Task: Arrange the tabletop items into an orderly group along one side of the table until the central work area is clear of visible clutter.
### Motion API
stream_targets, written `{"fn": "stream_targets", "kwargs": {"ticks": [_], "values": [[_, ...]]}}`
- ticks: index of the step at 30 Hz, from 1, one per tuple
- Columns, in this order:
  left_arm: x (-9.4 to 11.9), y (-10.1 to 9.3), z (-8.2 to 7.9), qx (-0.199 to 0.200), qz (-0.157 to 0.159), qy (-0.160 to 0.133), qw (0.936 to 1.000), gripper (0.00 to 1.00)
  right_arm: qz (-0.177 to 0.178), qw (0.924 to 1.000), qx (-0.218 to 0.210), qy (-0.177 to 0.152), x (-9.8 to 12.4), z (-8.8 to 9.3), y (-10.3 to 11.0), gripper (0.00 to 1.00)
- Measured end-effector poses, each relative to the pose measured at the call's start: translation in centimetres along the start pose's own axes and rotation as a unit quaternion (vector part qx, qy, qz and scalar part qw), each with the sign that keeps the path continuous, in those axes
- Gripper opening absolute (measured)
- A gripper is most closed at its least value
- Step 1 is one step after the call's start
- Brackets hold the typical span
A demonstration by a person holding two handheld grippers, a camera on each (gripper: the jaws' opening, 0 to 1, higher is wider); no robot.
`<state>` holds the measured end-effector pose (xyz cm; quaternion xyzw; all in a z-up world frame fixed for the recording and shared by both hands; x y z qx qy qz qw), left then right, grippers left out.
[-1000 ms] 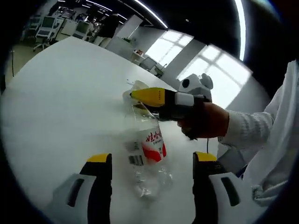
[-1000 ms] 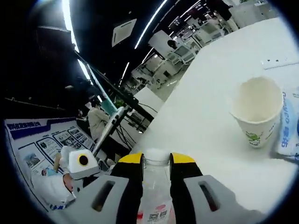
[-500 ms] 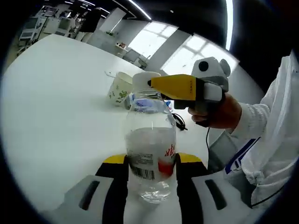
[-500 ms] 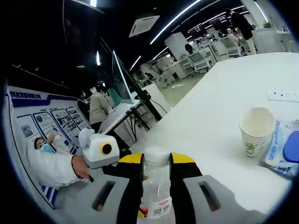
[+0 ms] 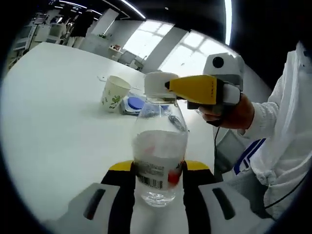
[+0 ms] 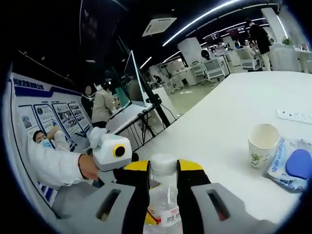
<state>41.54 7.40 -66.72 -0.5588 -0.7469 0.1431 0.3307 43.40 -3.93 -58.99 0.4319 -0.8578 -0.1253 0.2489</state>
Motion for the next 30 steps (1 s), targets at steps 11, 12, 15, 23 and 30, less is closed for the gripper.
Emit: {"fn": "stream_targets", "kwargs": {"ticks": [11,12,15,23,30], "values": [[0.3,0.6,-3.5,-0.027,-0.008,-0.011,0.9995,0.36,0.004,0.9992,0.034,-0.022,0.0,-3.0,-0.6,0.18],[0.2,0.8,-4.1,-0.031,-0.01,-0.013,0.9994,0.36,0.004,0.9989,0.038,-0.027,0.0,-3.6,-0.7,0.18],[0.0,1.1,-5.5,-0.041,-0.012,-0.018,0.9989,0.36,0.006,0.9982,0.049,-0.033,0.0,-4.8,-1.2,0.18],[-0.2,2.3,-9.4,-0.087,-0.021,-0.017,0.9958,0.36,0.009,0.9952,0.082,-0.052,-0.2,-8.0,-2.2,0.18],[-0.6,3.6,-11.7,-0.116,-0.027,-0.024,0.9926,0.36,0.02,0.991,0.115,-0.065,-0.9,-9.7,-2.9,0.18]]}}
Point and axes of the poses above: the point that each gripper's makers call its tool centre point, and the gripper's own axes: x roughly backward along the fingers, y roughly to its left, z roughly out of its underside, the point moved 8 cm from there along x, roughly backward along the fingers
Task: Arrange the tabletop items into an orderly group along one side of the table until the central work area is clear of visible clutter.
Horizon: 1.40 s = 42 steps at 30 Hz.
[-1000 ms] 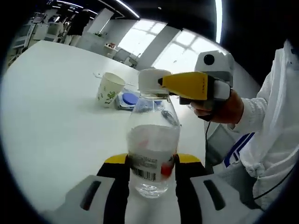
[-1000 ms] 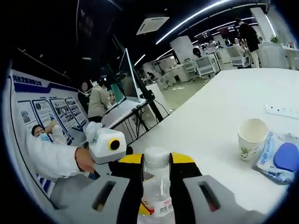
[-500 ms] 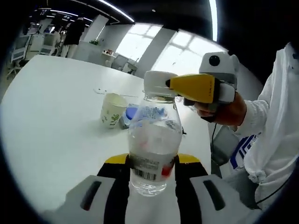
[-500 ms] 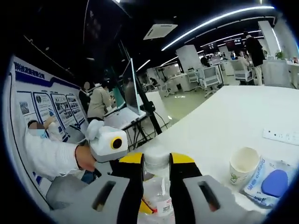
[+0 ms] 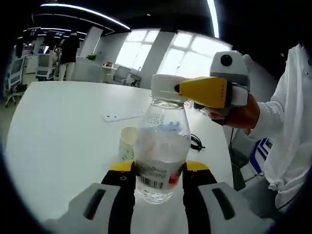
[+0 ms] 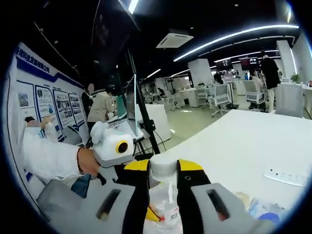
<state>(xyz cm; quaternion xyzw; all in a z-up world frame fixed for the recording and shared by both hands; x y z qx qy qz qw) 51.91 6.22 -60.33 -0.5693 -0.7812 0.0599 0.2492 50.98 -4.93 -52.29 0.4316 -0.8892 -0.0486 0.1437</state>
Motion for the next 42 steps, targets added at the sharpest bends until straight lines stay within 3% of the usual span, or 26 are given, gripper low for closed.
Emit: {"fn": "stream_targets", "kwargs": {"ticks": [9,29,42], "values": [[-1.0,2.5,-1.4,-0.052,-0.003,0.014,0.9986,0.37,0.021,0.9993,0.031,-0.007,-0.7,-0.5,-1.5,0.18],[-4.2,6.8,-0.7,-0.09,0.012,0.02,0.9956,0.37,0.074,0.9938,0.082,0.006,-2.5,1.7,-4.7,0.18],[-5.7,8.1,0.0,-0.114,0.033,0.027,0.9926,0.38,0.098,0.9893,0.106,0.021,-2.5,2.9,-5.7,0.18]]}}
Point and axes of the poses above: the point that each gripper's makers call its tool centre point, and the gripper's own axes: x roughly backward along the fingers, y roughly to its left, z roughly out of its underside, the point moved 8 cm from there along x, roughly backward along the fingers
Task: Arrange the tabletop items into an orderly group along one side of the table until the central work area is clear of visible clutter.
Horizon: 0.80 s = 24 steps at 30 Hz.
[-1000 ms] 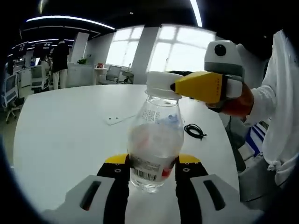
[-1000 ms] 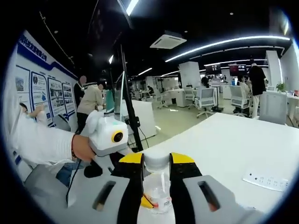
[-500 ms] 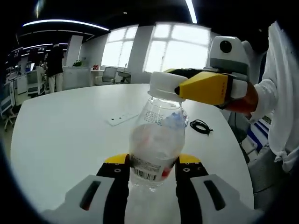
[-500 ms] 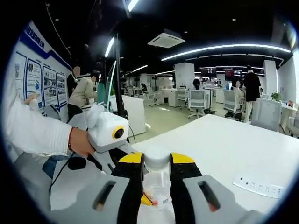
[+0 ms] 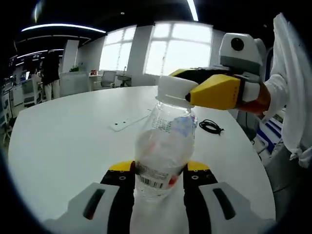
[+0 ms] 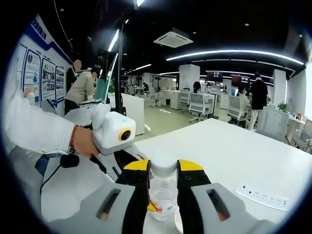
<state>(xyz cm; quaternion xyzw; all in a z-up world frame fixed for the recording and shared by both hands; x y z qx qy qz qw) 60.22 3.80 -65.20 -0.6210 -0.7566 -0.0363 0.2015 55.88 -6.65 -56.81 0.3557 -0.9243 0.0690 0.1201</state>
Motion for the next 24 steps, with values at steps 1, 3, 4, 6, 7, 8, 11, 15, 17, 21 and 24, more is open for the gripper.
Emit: {"fn": "stream_targets", "kwargs": {"ticks": [1,3,4,6,7,8,11,15,17,21,24], "values": [[0.0,0.1,0.1,0.0,0.0,0.0,1.0,0.38,0.002,1.0,0.0,0.001,0.0,0.0,0.0,0.18],[-0.1,0.4,0.2,-0.001,0.001,0.0,1.0,0.38,0.004,1.0,0.004,0.002,0.0,0.1,-0.1,0.18],[-0.1,0.4,0.2,-0.001,0.002,0.001,1.0,0.38,0.006,1.0,0.006,0.004,0.0,0.2,-0.1,0.18],[-0.2,0.3,0.3,-0.003,0.005,0.004,1.0,0.38,0.007,0.9999,0.008,0.006,0.1,0.3,-0.1,0.18],[-0.2,0.3,0.3,-0.004,0.007,0.005,1.0,0.38,0.007,0.9999,0.009,0.006,0.2,0.3,-0.1,0.19],[-0.2,0.3,0.4,-0.006,0.007,0.007,0.9999,0.38,0.007,0.9999,0.009,0.006,0.3,0.4,0.0,0.18],[-0.3,0.4,0.4,-0.005,0.003,0.008,0.9999,0.38,0.012,0.9999,0.008,-0.002,0.6,0.1,-0.2,0.17],[-0.2,0.5,0.2,0.004,-0.009,-0.005,0.9999,0.37,-0.013,0.9994,0.022,-0.023,0.9,-0.7,0.0,0.0],[-0.3,0.3,0.2,-0.004,-0.003,0.0,1.0,0.37,-0.005,0.9996,0.019,-0.018,0.9,-0.9,-0.1,0.0],[-0.2,0.3,0.2,-0.003,0.0,-0.002,1.0,0.37,-0.008,0.9996,0.022,-0.017,0.8,-1.0,0.2,0.0],[-0.1,0.2,0.3,0.0,0.0,-0.001,1.0,0.38,-0.01,0.9996,0.021,-0.018,1.1,-0.9,0.3,0.0]]}}
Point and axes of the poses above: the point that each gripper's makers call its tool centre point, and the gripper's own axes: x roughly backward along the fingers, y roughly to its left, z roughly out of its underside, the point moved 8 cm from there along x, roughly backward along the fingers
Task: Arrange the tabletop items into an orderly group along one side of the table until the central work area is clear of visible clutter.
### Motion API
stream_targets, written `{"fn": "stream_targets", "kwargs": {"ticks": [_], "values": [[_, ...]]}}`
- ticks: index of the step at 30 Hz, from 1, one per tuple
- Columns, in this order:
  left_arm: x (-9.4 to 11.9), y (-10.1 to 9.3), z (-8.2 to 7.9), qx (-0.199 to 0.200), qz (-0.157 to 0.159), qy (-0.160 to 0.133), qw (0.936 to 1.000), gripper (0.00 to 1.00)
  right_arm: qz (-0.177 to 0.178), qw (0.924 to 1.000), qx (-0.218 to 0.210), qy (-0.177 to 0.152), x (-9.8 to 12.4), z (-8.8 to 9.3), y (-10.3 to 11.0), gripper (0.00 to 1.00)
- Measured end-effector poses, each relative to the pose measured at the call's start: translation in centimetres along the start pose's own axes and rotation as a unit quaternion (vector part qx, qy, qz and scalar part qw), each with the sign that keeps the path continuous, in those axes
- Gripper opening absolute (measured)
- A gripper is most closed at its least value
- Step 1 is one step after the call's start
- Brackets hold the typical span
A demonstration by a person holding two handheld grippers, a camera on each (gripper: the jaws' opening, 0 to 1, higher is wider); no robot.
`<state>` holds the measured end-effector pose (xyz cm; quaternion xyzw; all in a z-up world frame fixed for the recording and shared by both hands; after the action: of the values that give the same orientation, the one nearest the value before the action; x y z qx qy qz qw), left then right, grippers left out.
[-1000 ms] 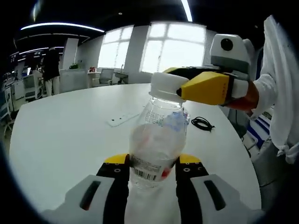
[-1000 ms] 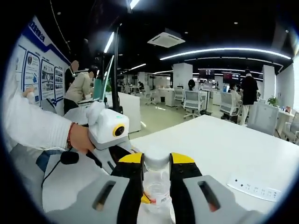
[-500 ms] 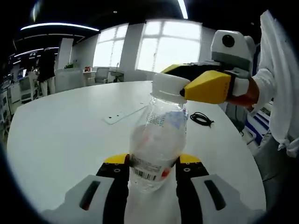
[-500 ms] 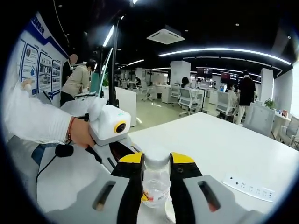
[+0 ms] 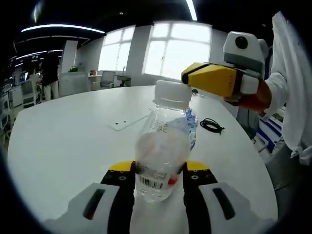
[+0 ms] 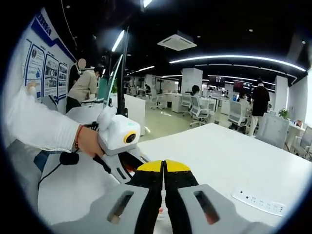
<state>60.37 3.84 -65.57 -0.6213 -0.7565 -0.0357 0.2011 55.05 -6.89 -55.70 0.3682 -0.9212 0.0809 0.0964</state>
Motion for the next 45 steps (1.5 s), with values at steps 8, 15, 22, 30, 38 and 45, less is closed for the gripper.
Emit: {"fn": "stream_targets", "kwargs": {"ticks": [8,15,22,30,38,45], "values": [[0.2,0.0,0.1,0.002,-0.003,0.005,1.0,0.4,-0.015,0.9998,0.008,0.004,0.3,0.4,0.2,0.0],[0.6,0.1,-0.1,0.02,-0.011,0.0,0.9997,0.46,-0.017,0.9998,0.007,0.007,0.7,0.5,0.2,0.02],[1.1,-0.2,-0.4,0.04,-0.016,0.001,0.999,0.52,-0.013,0.9999,-0.005,0.009,0.7,0.5,0.2,0.18],[1.9,-0.9,-1.1,0.053,-0.027,0.009,0.9982,0.58,-0.008,0.9997,-0.019,0.013,1.0,-0.3,0.1,0.32],[2.8,-2.0,-2.1,0.061,-0.039,0.011,0.9973,0.64,-0.003,0.9997,-0.022,0.007,2.0,-1.1,0.1,0.39],[3.7,-3.1,-3.3,0.06,-0.05,0.011,0.9969,0.66,0.003,0.9996,-0.027,0.002,3.4,-1.9,0.1,0.48]]}}
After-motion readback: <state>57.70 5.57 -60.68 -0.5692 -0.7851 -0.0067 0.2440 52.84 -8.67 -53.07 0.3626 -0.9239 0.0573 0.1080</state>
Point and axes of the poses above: the point that each gripper's makers call its tool centre point, and the gripper's own axes: x roughly backward along the fingers, y roughly to its left, z roughly out of its underside, the point moved 8 cm from there along x, roughly backward along the fingers
